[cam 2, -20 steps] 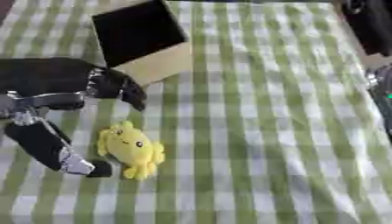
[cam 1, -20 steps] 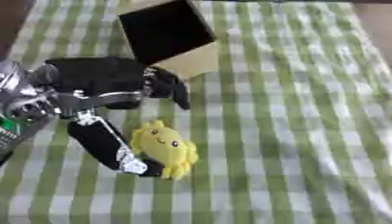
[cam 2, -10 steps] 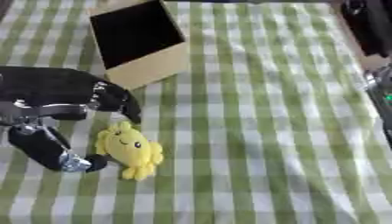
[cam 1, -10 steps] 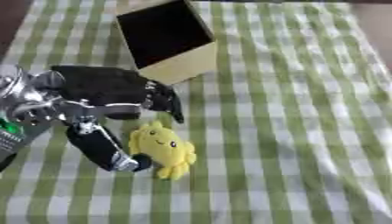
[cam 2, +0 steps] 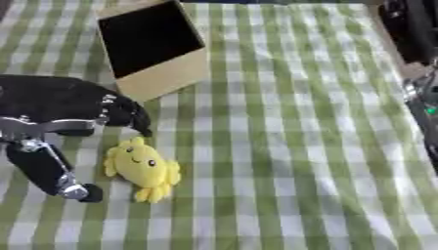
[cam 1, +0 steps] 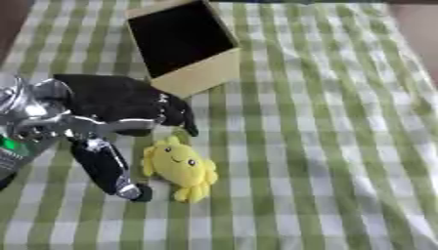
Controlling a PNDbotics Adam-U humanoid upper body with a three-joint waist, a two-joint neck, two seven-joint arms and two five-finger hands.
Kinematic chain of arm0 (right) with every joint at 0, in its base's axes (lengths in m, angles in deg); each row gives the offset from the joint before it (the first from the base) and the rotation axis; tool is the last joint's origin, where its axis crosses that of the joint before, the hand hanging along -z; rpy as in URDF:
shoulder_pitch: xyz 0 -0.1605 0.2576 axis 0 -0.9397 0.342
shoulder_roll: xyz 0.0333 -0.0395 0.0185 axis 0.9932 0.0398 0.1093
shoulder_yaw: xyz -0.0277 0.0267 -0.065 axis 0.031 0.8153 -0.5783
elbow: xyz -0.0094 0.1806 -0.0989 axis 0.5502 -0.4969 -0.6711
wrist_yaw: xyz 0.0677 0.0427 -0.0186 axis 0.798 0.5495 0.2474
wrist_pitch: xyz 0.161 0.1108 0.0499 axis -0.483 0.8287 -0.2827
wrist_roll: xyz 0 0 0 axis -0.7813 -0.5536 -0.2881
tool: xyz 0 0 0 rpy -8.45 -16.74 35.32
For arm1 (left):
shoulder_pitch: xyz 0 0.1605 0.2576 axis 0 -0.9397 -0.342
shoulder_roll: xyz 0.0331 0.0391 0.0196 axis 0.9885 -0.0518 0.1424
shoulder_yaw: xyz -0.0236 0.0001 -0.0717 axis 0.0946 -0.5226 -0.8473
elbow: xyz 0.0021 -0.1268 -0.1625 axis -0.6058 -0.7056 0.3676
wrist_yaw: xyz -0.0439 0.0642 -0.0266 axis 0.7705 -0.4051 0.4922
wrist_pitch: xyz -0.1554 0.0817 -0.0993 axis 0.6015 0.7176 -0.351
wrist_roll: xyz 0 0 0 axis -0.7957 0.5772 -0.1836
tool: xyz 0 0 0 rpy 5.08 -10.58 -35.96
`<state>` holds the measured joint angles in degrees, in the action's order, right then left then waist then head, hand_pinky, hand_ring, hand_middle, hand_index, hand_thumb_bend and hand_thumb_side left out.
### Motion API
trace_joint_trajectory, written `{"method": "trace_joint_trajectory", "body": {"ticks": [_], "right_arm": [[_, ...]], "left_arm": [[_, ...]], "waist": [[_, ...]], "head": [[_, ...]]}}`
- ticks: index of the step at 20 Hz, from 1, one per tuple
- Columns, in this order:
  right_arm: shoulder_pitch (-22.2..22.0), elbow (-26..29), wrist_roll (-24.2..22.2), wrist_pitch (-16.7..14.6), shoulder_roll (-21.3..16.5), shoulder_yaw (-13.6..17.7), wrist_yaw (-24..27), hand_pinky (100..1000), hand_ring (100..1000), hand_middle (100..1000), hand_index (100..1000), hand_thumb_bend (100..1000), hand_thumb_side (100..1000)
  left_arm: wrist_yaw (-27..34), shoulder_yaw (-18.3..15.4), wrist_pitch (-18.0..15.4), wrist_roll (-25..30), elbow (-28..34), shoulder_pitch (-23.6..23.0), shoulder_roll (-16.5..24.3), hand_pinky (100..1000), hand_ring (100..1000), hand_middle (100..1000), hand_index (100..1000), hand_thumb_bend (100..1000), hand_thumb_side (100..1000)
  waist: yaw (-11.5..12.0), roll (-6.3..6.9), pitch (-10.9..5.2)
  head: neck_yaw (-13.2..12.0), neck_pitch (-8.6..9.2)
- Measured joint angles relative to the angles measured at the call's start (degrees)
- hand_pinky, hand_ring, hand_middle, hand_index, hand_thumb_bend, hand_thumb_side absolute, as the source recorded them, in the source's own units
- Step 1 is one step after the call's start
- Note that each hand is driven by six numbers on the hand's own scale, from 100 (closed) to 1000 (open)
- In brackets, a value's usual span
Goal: Pick up objects on the table and place them in the box.
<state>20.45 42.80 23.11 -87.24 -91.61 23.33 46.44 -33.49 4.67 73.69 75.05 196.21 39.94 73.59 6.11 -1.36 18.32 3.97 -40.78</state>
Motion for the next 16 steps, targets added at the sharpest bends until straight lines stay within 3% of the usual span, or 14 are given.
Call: {"method": "trace_joint_trajectory", "body": {"ticks": [10, 16], "right_arm": [[0.0, 0.0, 0.0, 0.0, 0.2, -0.3, 0.3, 784, 805, 680, 816, 100, 990], [-0.1, 0.0, -0.1, 0.1, 0.4, -0.3, 0.4, 784, 805, 680, 816, 100, 990]], "left_arm": [[-6.0, 1.3, 1.6, -1.3, -3.9, 0.3, -3.8, 821, 838, 810, 851, 490, 283], [-6.3, 2.5, 1.5, -2.2, -7.3, 0.8, -5.4, 795, 818, 790, 830, 490, 283]], "waist": [[-0.1, -0.15, 0.32], [-0.3, -0.17, 0.40]], "head": [[-0.2, 0.03], [-0.3, 0.05]]}}
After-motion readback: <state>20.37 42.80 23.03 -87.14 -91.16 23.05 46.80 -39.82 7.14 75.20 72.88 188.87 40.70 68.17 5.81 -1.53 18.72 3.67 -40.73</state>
